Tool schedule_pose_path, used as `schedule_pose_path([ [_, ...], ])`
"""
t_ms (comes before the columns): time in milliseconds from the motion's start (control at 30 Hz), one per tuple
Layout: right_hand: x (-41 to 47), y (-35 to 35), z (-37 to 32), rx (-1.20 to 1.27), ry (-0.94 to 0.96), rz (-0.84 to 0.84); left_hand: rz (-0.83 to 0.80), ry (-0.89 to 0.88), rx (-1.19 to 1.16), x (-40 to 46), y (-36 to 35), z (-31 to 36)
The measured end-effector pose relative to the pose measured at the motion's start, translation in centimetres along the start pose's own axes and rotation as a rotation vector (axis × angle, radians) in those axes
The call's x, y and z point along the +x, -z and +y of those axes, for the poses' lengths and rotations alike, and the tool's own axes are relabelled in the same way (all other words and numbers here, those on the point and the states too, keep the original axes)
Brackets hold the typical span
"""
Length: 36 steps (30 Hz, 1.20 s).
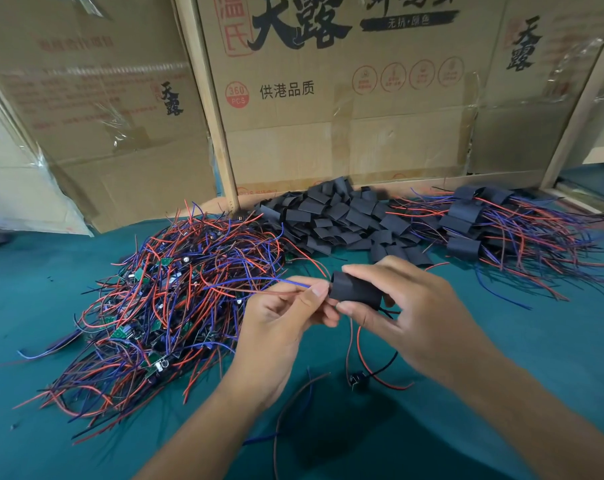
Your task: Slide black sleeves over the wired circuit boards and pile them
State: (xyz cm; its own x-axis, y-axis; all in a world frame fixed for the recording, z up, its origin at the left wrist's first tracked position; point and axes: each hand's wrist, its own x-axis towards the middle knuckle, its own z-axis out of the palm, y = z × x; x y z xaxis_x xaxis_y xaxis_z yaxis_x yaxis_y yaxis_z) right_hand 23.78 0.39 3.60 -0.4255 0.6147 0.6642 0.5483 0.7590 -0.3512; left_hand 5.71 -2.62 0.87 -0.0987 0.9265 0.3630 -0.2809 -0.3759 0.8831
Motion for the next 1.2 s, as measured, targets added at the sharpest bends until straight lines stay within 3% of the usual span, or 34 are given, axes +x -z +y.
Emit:
schedule_pose_path([
  [233,0.2,0.1,-0.1,0.284,-0.192,-0.075,0.012,-0.046,0.094,0.1,0.1,-0.3],
  [367,0.6,0.6,0.0,0.738,-0.443,-0.201,0.036,-0.048,0.106,0.1,0.2,-0.2],
  [467,0.6,0.7,0.2,0.904,-0.549,-0.192,0.033,-0.039,0.084,0.1,0.0,-0.1],
  [700,0.6,0.2,-0.5,0.849,-0.525,-0.106,-0.034,0.196,-0.125,-0.4,-1.1,-0.2],
  [800,0.5,0.0,-0.9,0.865,-0.531,-0.137,-0.023,0.181,-0.118,-0.4,-1.1,-0.2],
  [967,0.5,1.0,-0.2,0.861,-0.562,-0.393,-0.011,0.145,-0.152,0.1,-0.3,0.2],
  [1200,0.5,0.9,-0.4,0.888,-0.547,-0.344,-0.03,0.14,-0.066,-0.1,-0.5,0.5],
])
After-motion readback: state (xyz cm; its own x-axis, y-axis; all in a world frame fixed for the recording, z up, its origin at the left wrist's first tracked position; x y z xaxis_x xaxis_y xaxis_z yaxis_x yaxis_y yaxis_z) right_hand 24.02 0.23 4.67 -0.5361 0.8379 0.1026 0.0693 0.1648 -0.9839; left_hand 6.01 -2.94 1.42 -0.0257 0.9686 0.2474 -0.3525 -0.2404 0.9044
